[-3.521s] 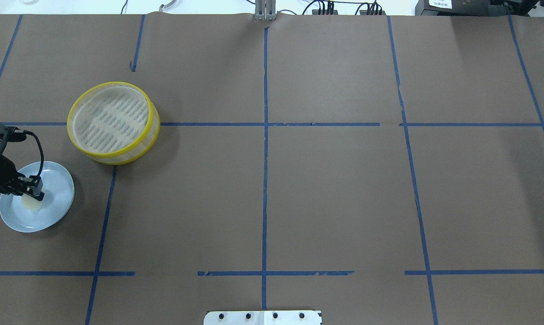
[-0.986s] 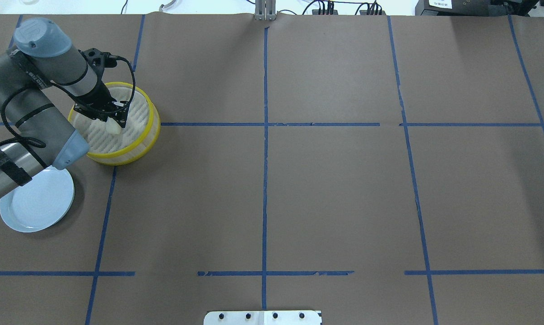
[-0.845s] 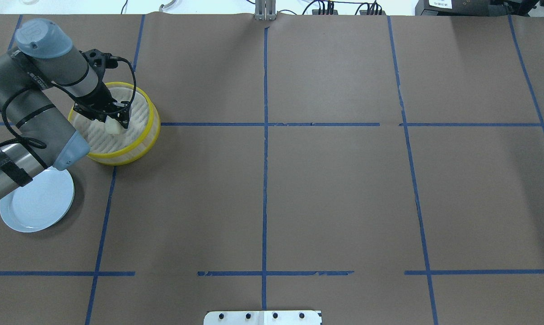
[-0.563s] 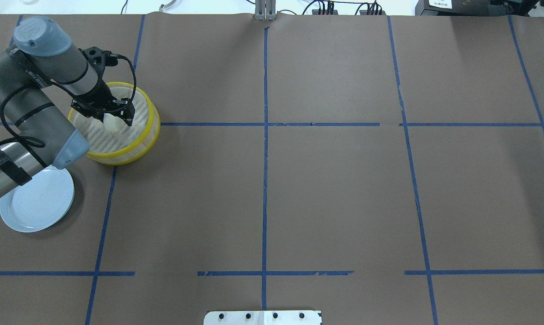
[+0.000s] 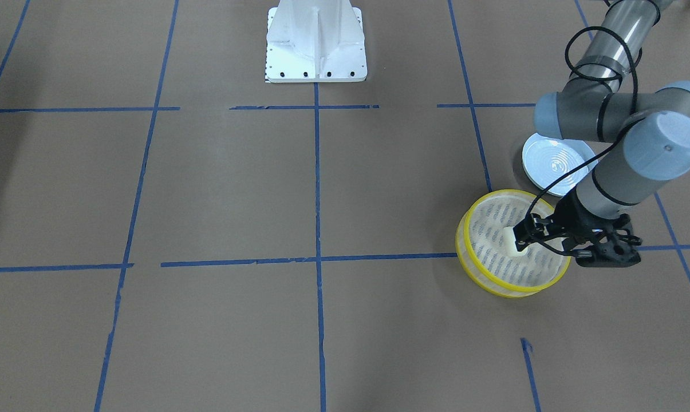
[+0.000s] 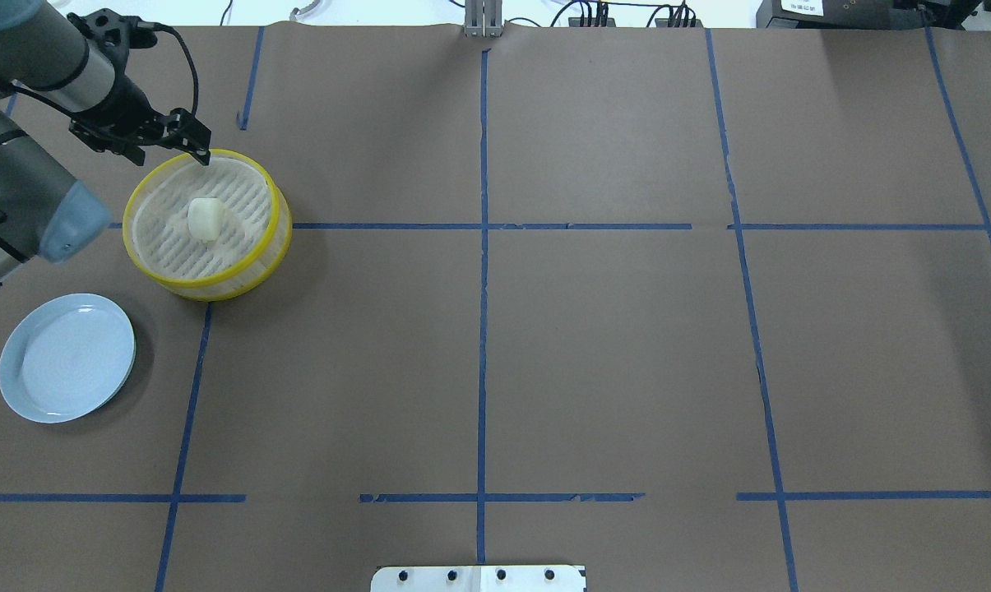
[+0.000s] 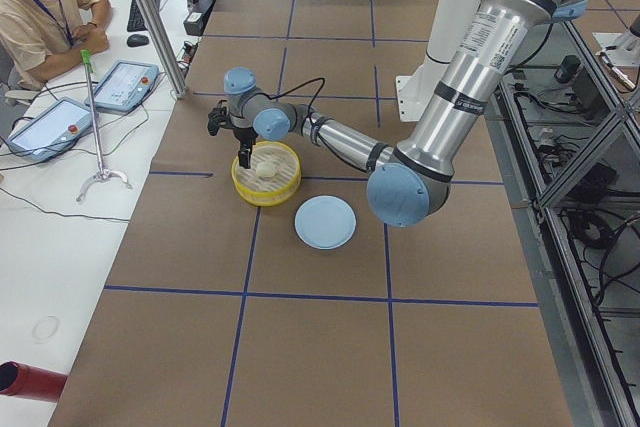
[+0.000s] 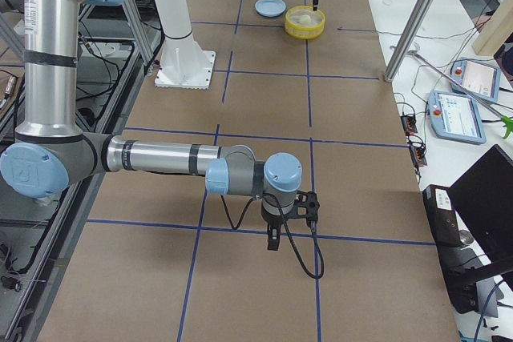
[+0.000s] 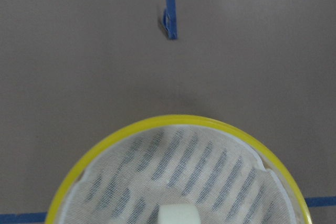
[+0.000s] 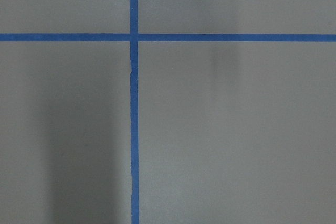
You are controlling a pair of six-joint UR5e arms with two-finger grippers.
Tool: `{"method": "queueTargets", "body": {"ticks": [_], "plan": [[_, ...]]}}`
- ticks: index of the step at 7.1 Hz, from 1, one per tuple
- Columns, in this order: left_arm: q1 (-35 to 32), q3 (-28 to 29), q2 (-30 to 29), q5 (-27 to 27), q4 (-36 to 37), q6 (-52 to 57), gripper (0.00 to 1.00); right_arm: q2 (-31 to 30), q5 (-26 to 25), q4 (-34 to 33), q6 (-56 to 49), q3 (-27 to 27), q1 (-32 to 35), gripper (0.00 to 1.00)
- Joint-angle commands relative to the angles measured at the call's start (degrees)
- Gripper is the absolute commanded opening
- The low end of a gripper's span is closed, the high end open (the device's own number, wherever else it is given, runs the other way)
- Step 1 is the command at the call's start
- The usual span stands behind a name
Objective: Place bun in steamer
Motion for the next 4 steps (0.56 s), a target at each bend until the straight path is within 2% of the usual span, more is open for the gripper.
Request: {"method": "queueTargets", "body": {"ticks": [1,4], "plan": [[-6.5,-4.14,6.74,-0.93,0.2,11.91,0.99,0.0,0.0,0.0,0.0,0.0,0.0,1.0],[-18.28,-5.11,17.98,-1.89,0.03,33.11,0.99,0.0,0.0,0.0,0.0,0.0,0.0,1.0]]}}
